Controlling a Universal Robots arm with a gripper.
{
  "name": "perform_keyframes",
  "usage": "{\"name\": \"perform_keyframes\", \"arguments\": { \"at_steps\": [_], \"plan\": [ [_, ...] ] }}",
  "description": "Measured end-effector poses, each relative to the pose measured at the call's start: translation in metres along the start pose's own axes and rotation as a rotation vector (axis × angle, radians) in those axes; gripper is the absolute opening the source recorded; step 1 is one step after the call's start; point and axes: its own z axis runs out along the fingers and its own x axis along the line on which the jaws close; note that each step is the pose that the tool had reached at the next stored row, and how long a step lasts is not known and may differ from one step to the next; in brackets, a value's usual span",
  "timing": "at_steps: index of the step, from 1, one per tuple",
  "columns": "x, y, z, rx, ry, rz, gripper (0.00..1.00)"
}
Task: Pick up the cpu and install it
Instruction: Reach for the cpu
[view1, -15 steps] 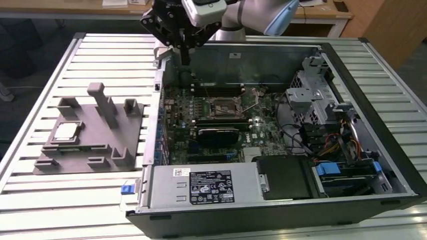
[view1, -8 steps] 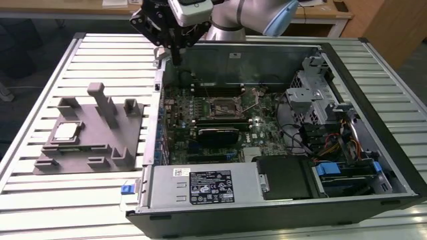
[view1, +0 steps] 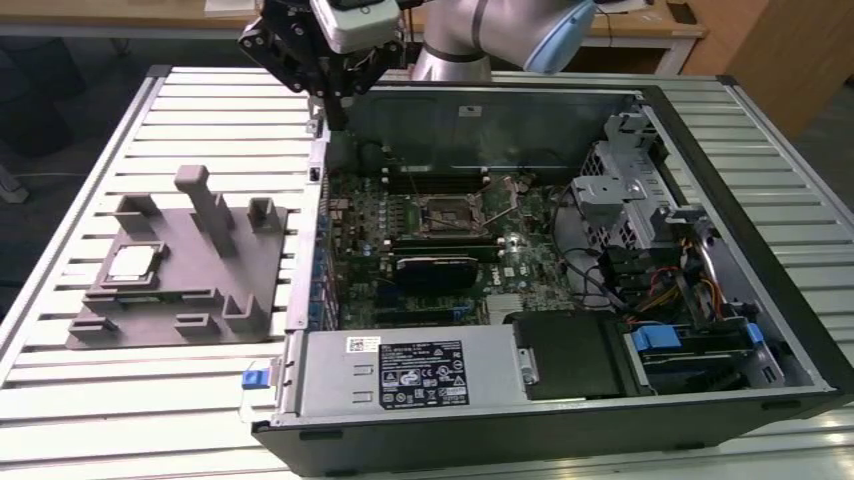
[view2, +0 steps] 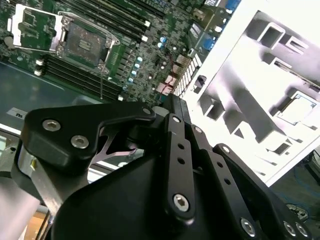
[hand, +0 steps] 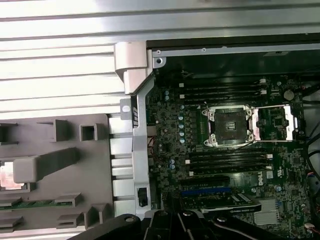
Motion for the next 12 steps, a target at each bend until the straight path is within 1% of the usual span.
{"name": "perform_keyframes", "arguments": {
  "at_steps": [12],
  "plan": [
    [0.0215,-0.0015,0.0012,-0.0001,-0.0001,0.002,0.11]
  ]
}}
